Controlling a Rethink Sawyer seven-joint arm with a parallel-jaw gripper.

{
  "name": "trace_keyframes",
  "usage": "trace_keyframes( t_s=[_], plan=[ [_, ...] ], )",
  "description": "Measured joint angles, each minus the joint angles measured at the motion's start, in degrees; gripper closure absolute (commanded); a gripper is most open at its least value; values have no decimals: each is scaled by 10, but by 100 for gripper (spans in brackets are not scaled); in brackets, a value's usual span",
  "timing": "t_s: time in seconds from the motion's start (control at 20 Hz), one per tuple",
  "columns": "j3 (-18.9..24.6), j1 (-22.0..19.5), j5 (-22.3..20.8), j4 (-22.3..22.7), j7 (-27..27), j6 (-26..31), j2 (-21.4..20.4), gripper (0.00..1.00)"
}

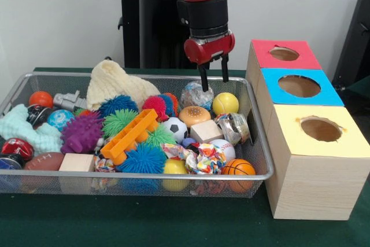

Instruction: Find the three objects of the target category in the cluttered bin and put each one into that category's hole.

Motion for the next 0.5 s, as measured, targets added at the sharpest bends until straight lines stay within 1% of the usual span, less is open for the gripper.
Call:
trace_keyframes(
  t_s=[0.35, 0.5],
  plan=[
    [-2, -20, 4, 0, 0, 0, 1, 0],
    [-10, -27, 4, 0, 0, 0, 2, 0]
  ],
)
